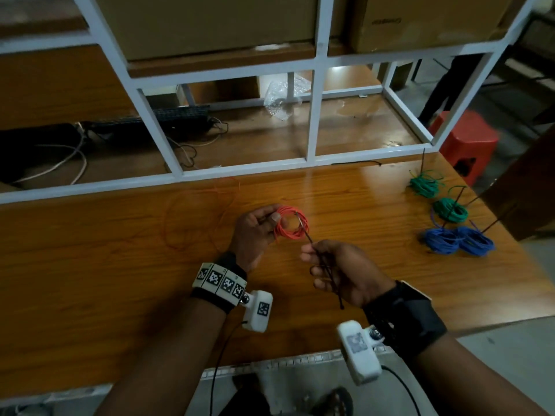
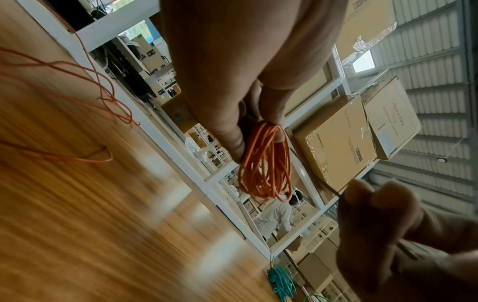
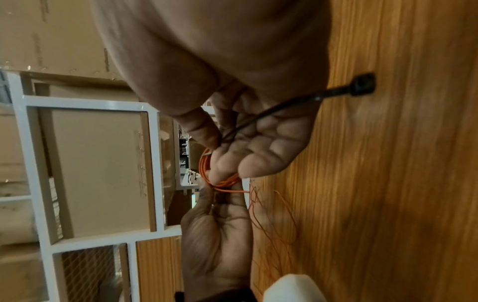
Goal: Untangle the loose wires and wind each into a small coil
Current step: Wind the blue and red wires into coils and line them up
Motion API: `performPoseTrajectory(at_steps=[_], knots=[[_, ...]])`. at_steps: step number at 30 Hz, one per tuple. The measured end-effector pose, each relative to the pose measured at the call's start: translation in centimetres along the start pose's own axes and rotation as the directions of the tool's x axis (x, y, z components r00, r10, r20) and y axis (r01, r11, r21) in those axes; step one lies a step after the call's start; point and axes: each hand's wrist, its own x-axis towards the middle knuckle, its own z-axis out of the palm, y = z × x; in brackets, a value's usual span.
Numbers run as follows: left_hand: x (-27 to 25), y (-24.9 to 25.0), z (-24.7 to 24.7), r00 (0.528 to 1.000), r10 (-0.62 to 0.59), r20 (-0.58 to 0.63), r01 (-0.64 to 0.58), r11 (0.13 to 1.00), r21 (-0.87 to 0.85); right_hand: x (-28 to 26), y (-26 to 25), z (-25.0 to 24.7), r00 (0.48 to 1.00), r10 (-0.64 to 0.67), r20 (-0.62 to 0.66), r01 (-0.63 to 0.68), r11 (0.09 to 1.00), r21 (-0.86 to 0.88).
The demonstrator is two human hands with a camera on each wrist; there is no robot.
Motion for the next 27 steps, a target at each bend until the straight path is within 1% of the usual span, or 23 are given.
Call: performPoseTrajectory(at_steps=[3, 6, 8, 11, 12, 14, 17, 20, 22, 24, 27], knots=[[-0.6, 0.3, 0.5, 1.0, 0.023, -0.012, -0.024, 0.999, -0.042, -0.7, 0.7, 0.3, 1.0, -0.002, -0.004, 0.002, 0.998, -0.07], [-0.8, 0.4, 0.5, 0.999, 0.051, -0.018, -0.052, 0.998, -0.041, -1.0, 1.1, 1.0, 0.999, -0.017, -0.036, 0.013, 0.994, -0.104], [-1.1, 0.7, 0.3, 0.998, 0.057, 0.033, -0.056, 0.998, -0.025, -1.0, 1.1, 1.6, 0.997, -0.053, -0.063, 0.047, 0.994, -0.098], [-1.7, 1.4, 0.0, 0.985, 0.053, 0.162, -0.056, 0.998, 0.013, -0.7, 0.9, 2.6, 0.984, -0.141, -0.105, 0.132, 0.987, -0.088], [-1.8, 1.5, -0.2, 0.98, 0.057, 0.189, -0.06, 0.998, 0.011, -0.6, 0.8, 2.9, 0.979, -0.17, -0.117, 0.16, 0.983, -0.09], [-1.7, 1.5, -0.6, 0.978, 0.066, 0.197, -0.065, 0.998, -0.016, -0.3, 1.0, 3.4, 0.967, -0.219, -0.13, 0.208, 0.974, -0.092], [-1.5, 1.3, -0.9, 0.982, 0.026, 0.186, -0.016, 0.998, -0.057, 0.1, 1.2, 4.1, 0.954, -0.268, -0.134, 0.256, 0.962, -0.098], [-1.2, 0.9, -1.0, 0.98, -0.069, 0.185, 0.093, 0.988, -0.122, 0.7, 1.3, 4.6, 0.947, -0.282, -0.152, 0.267, 0.957, -0.108], [-1.0, 0.7, -1.1, 0.972, -0.113, 0.204, 0.144, 0.98, -0.139, 1.2, 1.4, 4.6, 0.943, -0.288, -0.169, 0.27, 0.955, -0.119], [-0.8, 0.7, -1.4, 0.968, -0.141, 0.206, 0.172, 0.975, -0.138, 1.6, 1.6, 4.7, 0.937, -0.303, -0.175, 0.283, 0.95, -0.128], [-0.6, 0.8, -1.6, 0.962, -0.142, 0.231, 0.172, 0.979, -0.114, 2.0, 1.7, 4.8, 0.933, -0.313, -0.177, 0.29, 0.946, -0.143]])
